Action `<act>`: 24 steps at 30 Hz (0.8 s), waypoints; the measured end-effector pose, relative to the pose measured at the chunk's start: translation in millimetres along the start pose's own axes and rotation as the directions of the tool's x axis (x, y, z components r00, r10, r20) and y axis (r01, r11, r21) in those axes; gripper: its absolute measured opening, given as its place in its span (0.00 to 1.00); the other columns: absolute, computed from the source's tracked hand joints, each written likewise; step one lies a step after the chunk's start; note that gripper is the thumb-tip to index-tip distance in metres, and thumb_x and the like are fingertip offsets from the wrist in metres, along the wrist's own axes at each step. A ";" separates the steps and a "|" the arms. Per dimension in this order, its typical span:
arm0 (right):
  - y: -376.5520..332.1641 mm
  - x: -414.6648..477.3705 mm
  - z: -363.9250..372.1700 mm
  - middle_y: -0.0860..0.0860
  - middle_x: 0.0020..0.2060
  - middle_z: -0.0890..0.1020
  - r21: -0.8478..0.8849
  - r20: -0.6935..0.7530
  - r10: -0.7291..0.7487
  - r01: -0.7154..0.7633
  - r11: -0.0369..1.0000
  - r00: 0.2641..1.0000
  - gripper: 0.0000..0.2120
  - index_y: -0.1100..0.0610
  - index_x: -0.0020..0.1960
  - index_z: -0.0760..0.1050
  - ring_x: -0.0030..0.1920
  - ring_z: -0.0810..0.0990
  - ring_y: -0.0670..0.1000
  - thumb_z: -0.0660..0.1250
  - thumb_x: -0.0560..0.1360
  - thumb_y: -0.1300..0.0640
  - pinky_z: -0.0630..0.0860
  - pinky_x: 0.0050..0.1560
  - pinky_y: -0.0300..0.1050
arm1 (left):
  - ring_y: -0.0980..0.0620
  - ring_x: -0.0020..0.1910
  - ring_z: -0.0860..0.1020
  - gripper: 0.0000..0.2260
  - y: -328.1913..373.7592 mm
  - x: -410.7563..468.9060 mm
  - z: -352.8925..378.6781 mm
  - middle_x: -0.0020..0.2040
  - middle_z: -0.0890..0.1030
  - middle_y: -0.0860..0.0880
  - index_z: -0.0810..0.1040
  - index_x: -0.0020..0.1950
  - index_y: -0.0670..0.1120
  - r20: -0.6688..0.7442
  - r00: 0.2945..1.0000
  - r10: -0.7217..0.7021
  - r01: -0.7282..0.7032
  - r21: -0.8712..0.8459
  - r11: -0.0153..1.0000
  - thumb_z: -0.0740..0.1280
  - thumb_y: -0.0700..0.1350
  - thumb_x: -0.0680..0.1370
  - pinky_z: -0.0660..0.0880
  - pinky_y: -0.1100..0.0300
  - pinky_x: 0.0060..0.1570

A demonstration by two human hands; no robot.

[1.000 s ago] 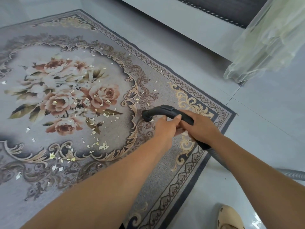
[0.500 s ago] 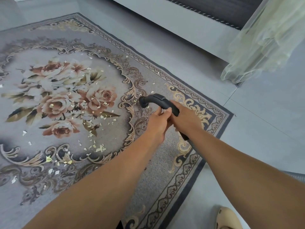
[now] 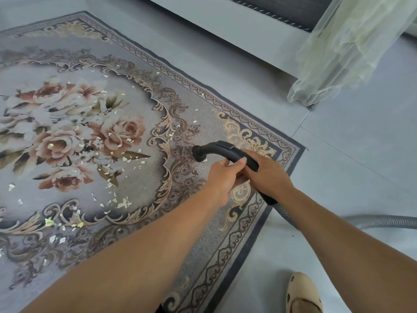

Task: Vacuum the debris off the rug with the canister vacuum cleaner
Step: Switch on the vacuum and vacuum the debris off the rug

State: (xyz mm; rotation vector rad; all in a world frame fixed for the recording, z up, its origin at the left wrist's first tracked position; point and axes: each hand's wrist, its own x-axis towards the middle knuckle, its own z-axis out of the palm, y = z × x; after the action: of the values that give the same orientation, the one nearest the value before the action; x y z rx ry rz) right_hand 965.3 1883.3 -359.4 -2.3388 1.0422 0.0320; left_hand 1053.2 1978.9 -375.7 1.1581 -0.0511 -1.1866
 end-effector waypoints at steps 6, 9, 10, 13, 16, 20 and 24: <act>-2.3 2.0 6.5 0.45 0.47 0.83 -0.004 0.003 -0.020 0.020 1.000 1.000 0.20 0.30 0.68 0.61 0.40 0.83 0.49 0.54 0.76 0.36 0.81 0.46 0.52 | 0.46 0.51 0.83 0.18 1.0 3.2 -3.4 0.57 0.82 0.41 0.74 0.67 0.39 -0.042 0.999 -0.002 0.002 0.007 1.000 0.68 0.40 0.78 0.82 0.57 0.47; -17.9 12.8 12.4 0.47 0.42 0.83 0.024 0.002 -0.040 0.040 0.999 0.999 0.21 0.31 0.69 0.61 0.37 0.83 0.50 0.55 0.77 0.36 0.82 0.44 0.52 | 0.46 0.51 0.83 0.18 11.6 6.5 -12.6 0.57 0.82 0.41 0.73 0.69 0.40 -0.084 0.996 0.038 -0.040 -0.025 0.999 0.67 0.40 0.79 0.82 0.59 0.45; -22.8 16.7 14.8 0.47 0.41 0.83 0.040 -0.009 -0.045 0.045 0.998 0.999 0.21 0.31 0.70 0.61 0.37 0.83 0.51 0.55 0.77 0.37 0.83 0.43 0.52 | 0.46 0.52 0.83 0.18 15.2 7.6 -15.1 0.56 0.82 0.42 0.72 0.69 0.41 -0.094 0.994 0.052 -0.055 -0.034 0.998 0.67 0.40 0.79 0.82 0.58 0.46; -37.7 29.1 27.0 0.47 0.39 0.83 0.046 -0.045 -0.051 0.053 0.998 0.998 0.21 0.31 0.69 0.59 0.36 0.83 0.51 0.55 0.76 0.36 0.83 0.41 0.52 | 0.46 0.52 0.83 0.16 24.3 12.7 -24.3 0.54 0.84 0.43 0.74 0.68 0.44 -0.140 0.986 0.091 -0.097 -0.034 0.995 0.66 0.40 0.79 0.80 0.55 0.51; -45.2 36.2 37.4 0.49 0.40 0.83 0.025 -0.031 -0.028 0.028 0.999 0.999 0.22 0.32 0.70 0.58 0.37 0.84 0.53 0.55 0.77 0.36 0.83 0.41 0.52 | 0.46 0.54 0.82 0.18 25.0 18.4 -30.9 0.55 0.83 0.44 0.74 0.69 0.45 -0.183 0.979 0.089 -0.094 -0.021 0.995 0.67 0.41 0.79 0.79 0.53 0.55; -52.6 40.7 42.2 0.49 0.41 0.83 0.034 0.027 -0.066 0.065 0.997 0.997 0.20 0.31 0.68 0.59 0.38 0.84 0.54 0.55 0.76 0.37 0.83 0.42 0.53 | 0.45 0.53 0.82 0.18 22.2 24.5 -40.4 0.55 0.83 0.43 0.74 0.69 0.44 -0.258 0.962 0.091 -0.098 -0.016 0.995 0.68 0.42 0.79 0.79 0.51 0.56; -66.2 50.3 48.2 0.49 0.40 0.82 -0.019 0.039 -0.094 0.095 0.995 0.995 0.20 0.30 0.67 0.59 0.38 0.83 0.55 0.53 0.75 0.37 0.82 0.43 0.54 | 0.45 0.54 0.81 0.17 26.3 27.0 -49.6 0.57 0.81 0.41 0.74 0.69 0.44 -0.285 0.951 0.121 -0.138 -0.043 0.989 0.66 0.41 0.79 0.78 0.51 0.57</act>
State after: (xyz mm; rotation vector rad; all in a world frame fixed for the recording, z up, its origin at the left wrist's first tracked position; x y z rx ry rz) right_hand 1055.7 1909.1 -379.4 -2.3941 0.9163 0.0513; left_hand 1111.6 1990.0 -393.9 1.2392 0.1244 -0.8927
